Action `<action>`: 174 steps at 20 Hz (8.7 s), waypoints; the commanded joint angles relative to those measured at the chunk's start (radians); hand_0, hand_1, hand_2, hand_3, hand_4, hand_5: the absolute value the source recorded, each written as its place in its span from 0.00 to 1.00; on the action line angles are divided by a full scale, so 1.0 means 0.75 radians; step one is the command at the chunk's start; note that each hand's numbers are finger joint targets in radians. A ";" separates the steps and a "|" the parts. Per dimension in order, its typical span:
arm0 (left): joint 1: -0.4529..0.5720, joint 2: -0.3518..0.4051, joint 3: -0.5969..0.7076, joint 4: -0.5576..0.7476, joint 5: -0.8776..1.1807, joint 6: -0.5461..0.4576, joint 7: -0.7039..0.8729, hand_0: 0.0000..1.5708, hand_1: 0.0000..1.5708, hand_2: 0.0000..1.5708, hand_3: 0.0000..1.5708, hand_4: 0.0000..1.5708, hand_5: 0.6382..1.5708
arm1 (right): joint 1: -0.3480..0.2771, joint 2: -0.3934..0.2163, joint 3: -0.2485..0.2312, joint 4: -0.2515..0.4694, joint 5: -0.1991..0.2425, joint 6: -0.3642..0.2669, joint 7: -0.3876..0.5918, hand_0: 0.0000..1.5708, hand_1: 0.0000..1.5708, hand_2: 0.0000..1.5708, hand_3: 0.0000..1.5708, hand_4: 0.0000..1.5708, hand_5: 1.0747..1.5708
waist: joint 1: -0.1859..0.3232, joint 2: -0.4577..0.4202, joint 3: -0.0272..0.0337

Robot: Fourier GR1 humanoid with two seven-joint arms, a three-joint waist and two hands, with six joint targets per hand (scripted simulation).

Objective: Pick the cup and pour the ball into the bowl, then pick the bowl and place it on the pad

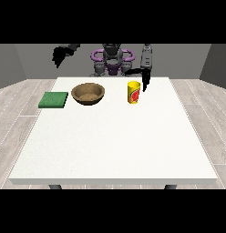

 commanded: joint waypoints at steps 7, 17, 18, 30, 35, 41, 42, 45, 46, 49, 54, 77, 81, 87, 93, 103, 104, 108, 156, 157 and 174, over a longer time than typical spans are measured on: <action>-0.119 -0.015 0.048 0.469 -0.010 -0.036 -0.255 0.00 0.00 0.00 0.00 0.11 0.84 | -0.024 -0.093 -0.132 0.222 -0.074 0.112 -0.081 0.00 0.00 0.00 0.00 0.42 0.98 | 0.007 -0.067 0.0001; -0.251 -0.002 0.144 0.803 -0.017 0.056 -0.467 0.44 0.44 0.41 0.00 0.64 0.98 | -0.058 -0.146 -0.189 0.273 -0.133 0.202 -0.151 0.00 0.00 0.00 0.00 0.43 1.00 | -0.057 0.023 0.0002; -0.267 0.033 0.149 0.809 -0.044 0.095 -0.462 0.59 0.59 0.84 0.88 0.79 0.97 | -0.063 -0.201 -0.214 0.250 -0.175 0.237 -0.086 0.00 0.00 0.00 0.00 0.42 1.00 | -0.105 0.034 0.0001; -0.319 0.030 -0.016 0.870 -0.300 0.385 -0.283 0.81 0.81 1.00 1.00 0.89 0.85 | -0.094 -0.326 -0.342 0.411 -0.304 0.268 0.090 0.00 0.00 0.00 0.19 0.40 0.99 | -0.020 -0.226 0.0023; -0.464 0.010 -0.213 0.898 -0.609 0.673 -0.045 0.84 0.84 1.00 1.00 0.89 0.93 | -0.066 -0.279 -0.290 0.499 -0.244 0.293 0.022 0.00 0.00 0.00 0.19 0.41 0.99 | -0.033 -0.286 0.0067; -0.642 0.043 -0.457 1.083 -1.013 0.755 0.340 0.87 0.87 1.00 1.00 0.93 0.96 | -0.125 -0.331 -0.333 0.624 -0.276 0.322 0.035 0.00 0.00 0.00 0.07 0.43 0.98 | -0.027 -0.318 0.0066; -0.627 0.005 -0.506 1.079 -1.055 0.719 0.395 0.87 0.87 1.00 1.00 0.93 0.96 | -0.059 -0.307 -0.334 0.684 -0.250 0.337 -0.018 0.00 0.00 0.00 0.05 0.43 0.98 | 0.028 -0.384 0.0064; -0.712 -0.052 -0.558 1.122 -1.168 0.700 0.578 0.87 0.87 1.00 1.00 0.93 0.96 | -0.041 -0.342 -0.365 0.744 -0.265 0.407 -0.074 0.00 0.00 0.00 0.05 0.44 0.98 | 0.011 -0.380 0.0038; -0.768 -0.039 -0.581 1.132 -1.218 0.692 0.613 0.86 0.86 1.00 1.00 0.93 0.96 | -0.080 -0.350 -0.367 0.764 -0.264 0.401 -0.076 0.00 0.00 0.00 0.00 0.44 0.98 | 0.031 -0.350 0.0037; -0.824 -0.089 -0.704 1.145 -1.342 0.662 0.768 0.87 0.87 1.00 1.00 0.93 0.96 | -0.109 -0.372 -0.386 0.854 -0.253 0.421 -0.121 0.00 0.00 0.00 0.00 0.43 0.97 | 0.039 -0.332 0.0040; -0.950 -0.091 -0.854 1.169 -1.490 0.454 1.034 0.86 0.86 1.00 1.00 0.87 0.99 | -0.141 -0.348 -0.337 0.871 -0.239 0.415 -0.074 0.00 0.00 0.00 0.08 0.44 0.97 | -0.015 -0.415 0.0032; -0.854 0.020 -0.870 0.696 -1.490 0.182 1.086 0.51 0.51 1.00 1.00 0.74 0.99 | -0.171 -0.345 -0.342 0.957 -0.196 0.302 -0.036 0.00 0.00 0.00 0.07 0.47 0.96 | 0.127 -0.497 -0.0025; -0.797 0.114 -0.554 0.552 -1.148 0.298 0.909 0.51 0.51 0.76 0.56 0.83 0.98 | -0.145 -0.321 -0.351 0.939 -0.169 0.243 -0.080 0.00 0.00 0.00 0.07 0.48 0.97 | 0.208 -0.479 -0.0104; -0.775 0.083 -0.116 0.342 -0.566 0.210 0.752 0.00 0.00 0.00 0.00 0.71 1.00 | -0.143 -0.266 -0.327 0.933 -0.133 0.162 -0.072 0.00 0.00 0.00 0.00 0.50 0.97 | 0.309 -0.476 -0.0187; -0.746 0.261 0.196 0.279 -0.105 -0.182 0.604 0.00 0.00 0.00 0.00 0.67 1.00 | -0.067 -0.153 -0.321 0.964 -0.122 0.108 -0.152 0.00 0.00 0.00 0.00 0.46 0.99 | 0.380 -0.374 -0.0049; -0.718 0.504 0.373 0.262 0.182 -0.540 0.651 0.00 0.00 0.00 0.00 0.65 0.99 | -0.168 -0.103 -0.340 1.205 -0.110 0.112 -0.394 0.00 0.00 0.00 0.00 0.45 0.99 | 0.431 -0.212 0.0016; -0.757 0.560 0.411 0.295 0.183 -0.541 0.600 0.00 0.00 0.00 0.00 0.63 0.99 | -0.199 -0.008 -0.289 1.172 -0.082 0.061 -0.441 0.00 0.00 0.00 0.00 0.44 0.99 | 0.404 -0.146 0.0013; -0.623 0.617 0.460 0.294 0.223 -0.577 0.571 0.00 0.00 0.00 0.00 0.64 0.97 | -0.183 0.011 -0.233 1.245 -0.038 0.087 -0.510 0.00 0.00 0.00 0.00 0.37 0.97 | 0.323 -0.187 0.0009; -0.539 0.797 0.590 0.199 0.450 -0.696 0.621 0.00 0.00 0.00 0.00 0.77 0.96 | -0.186 -0.471 -0.207 1.205 0.045 -0.319 -0.145 1.00 1.00 1.00 0.55 0.68 0.97 | 0.378 -0.081 -0.0088; -0.539 0.804 0.578 0.219 0.417 -0.668 0.641 0.00 0.00 0.00 0.00 0.77 0.96 | -0.192 -0.488 -0.171 1.165 0.069 -0.329 -0.065 1.00 1.00 1.00 0.53 0.66 0.98 | 0.343 -0.106 -0.0089; -0.398 0.984 0.720 0.459 0.438 -0.791 0.338 0.00 0.00 0.00 0.00 0.77 0.98 | -0.438 -0.740 -0.279 1.279 0.004 -0.090 0.118 1.00 1.00 1.00 0.31 0.68 1.00 | 0.249 0.001 0.0002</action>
